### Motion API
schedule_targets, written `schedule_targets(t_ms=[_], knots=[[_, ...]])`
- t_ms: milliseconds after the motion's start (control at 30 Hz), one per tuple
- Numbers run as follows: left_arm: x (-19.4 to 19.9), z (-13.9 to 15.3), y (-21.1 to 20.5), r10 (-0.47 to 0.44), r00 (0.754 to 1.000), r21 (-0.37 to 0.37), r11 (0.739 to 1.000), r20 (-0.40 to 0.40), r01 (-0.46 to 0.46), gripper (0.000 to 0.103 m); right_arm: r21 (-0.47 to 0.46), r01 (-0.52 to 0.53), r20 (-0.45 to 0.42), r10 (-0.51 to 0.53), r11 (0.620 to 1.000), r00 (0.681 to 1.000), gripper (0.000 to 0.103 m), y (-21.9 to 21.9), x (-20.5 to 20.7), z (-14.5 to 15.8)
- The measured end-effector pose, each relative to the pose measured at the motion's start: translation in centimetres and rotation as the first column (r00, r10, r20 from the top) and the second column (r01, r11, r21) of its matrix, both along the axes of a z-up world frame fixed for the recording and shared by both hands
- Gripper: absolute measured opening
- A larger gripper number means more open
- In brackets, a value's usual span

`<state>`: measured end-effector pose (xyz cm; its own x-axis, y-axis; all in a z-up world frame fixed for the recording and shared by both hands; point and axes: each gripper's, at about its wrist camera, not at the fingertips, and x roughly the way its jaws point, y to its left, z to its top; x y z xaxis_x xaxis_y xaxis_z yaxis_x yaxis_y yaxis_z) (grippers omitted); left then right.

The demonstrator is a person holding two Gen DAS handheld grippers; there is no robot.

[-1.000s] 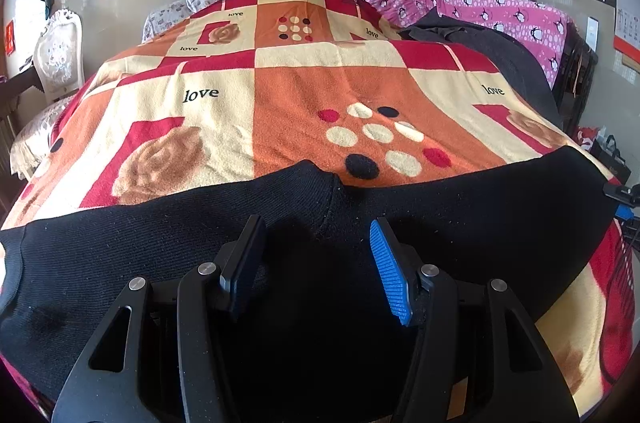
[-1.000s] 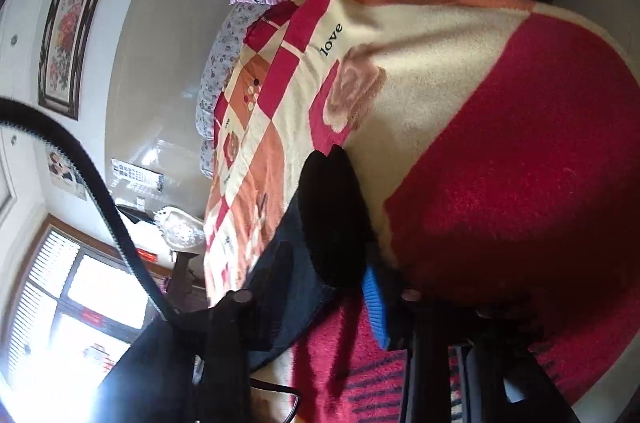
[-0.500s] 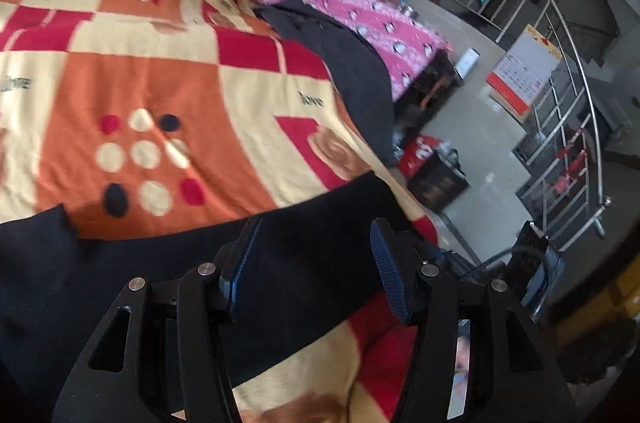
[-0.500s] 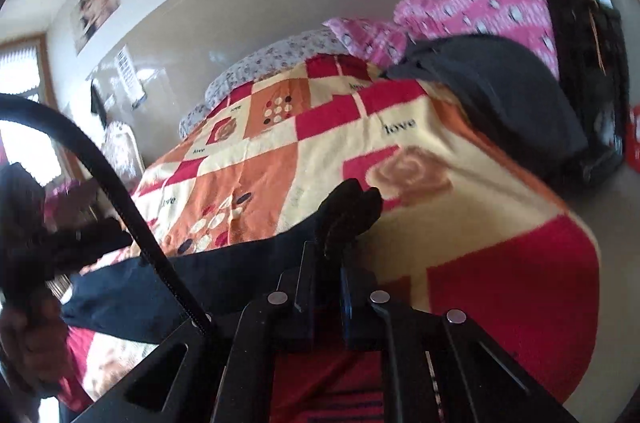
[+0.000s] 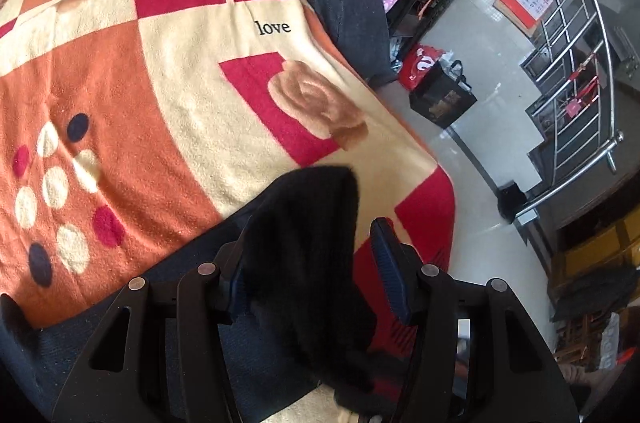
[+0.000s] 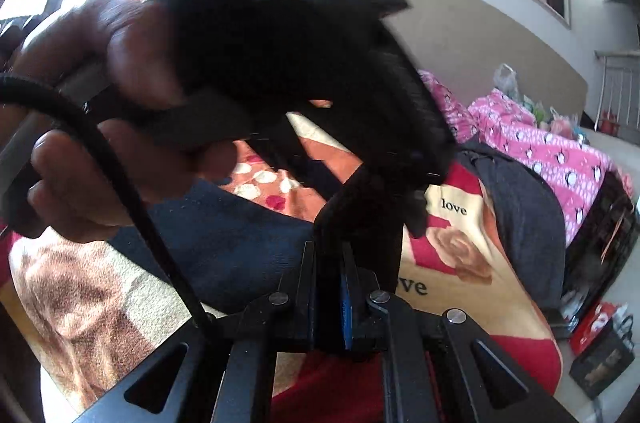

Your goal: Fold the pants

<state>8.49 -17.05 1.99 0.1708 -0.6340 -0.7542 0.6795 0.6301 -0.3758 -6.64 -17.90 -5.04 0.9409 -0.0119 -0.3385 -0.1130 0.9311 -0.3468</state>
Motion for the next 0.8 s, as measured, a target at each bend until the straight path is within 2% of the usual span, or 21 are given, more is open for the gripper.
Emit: schedule_targets(t_ms=[100, 200, 233, 267, 333, 467, 533, 700, 800], knots=[[0.0, -0.3, 0.6, 0.052, 0.999, 0.028, 0.998, 0.016, -0.053, 0.054, -0.066, -0.024, 0.013, 0.025, 0.998, 1.000, 0.009, 1.4, -0.5, -0.5], [0.0, -0.3, 2.1, 0.108, 0.994, -0.004, 0.994, 0.019, -0.108, 0.054, -0.089, -0.031, 0.011, 0.032, 0.996, 0.999, 0.009, 1.6, -0.6, -0.8], [0.0, -0.3, 2.8, 0.125, 0.992, -0.029, 0.992, 0.018, -0.124, 0.049, -0.087, -0.031, 0.009, 0.031, 0.996, 0.999, 0.009, 1.4, -0.5, -0.9], [0.2, -0.5, 3.4, 0.136, 0.991, -0.052, 0.989, 0.006, -0.136, 0.033, -0.084, -0.028, 0.009, 0.029, 0.996, 1.000, 0.009, 1.3, -0.4, -0.8], [1.0, -1.0, 4.0, 0.154, 0.988, -0.081, 0.984, -0.028, -0.156, 0.012, -0.083, -0.027, 0.004, 0.028, 0.996, 1.000, 0.009, 1.2, -0.2, -0.7], [1.0, -1.2, 5.9, 0.217, 0.975, -0.132, 0.967, -0.038, -0.220, 0.010, -0.105, -0.045, -0.006, 0.044, 0.993, 0.999, 0.009, 2.1, -0.2, -0.3], [0.6, -0.7, 7.5, 0.237, 0.971, -0.156, 0.958, -0.029, -0.238, 0.010, -0.068, -0.060, -0.017, 0.059, 0.996, 0.998, 0.009, 2.2, -0.1, 0.5], [0.0, 0.1, 13.8, 0.286, 0.958, -0.192, 0.941, 0.009, -0.279, 0.009, -0.028, -0.146, -0.032, 0.145, 0.989, 0.989, 0.009, 5.0, 0.3, 2.1], [0.0, -0.2, 18.5, 0.353, 0.936, -0.179, 0.921, 0.000, -0.347, 0.009, -0.039, -0.217, -0.042, 0.215, 0.975, 0.976, 0.009, 8.3, 0.7, 2.0]])
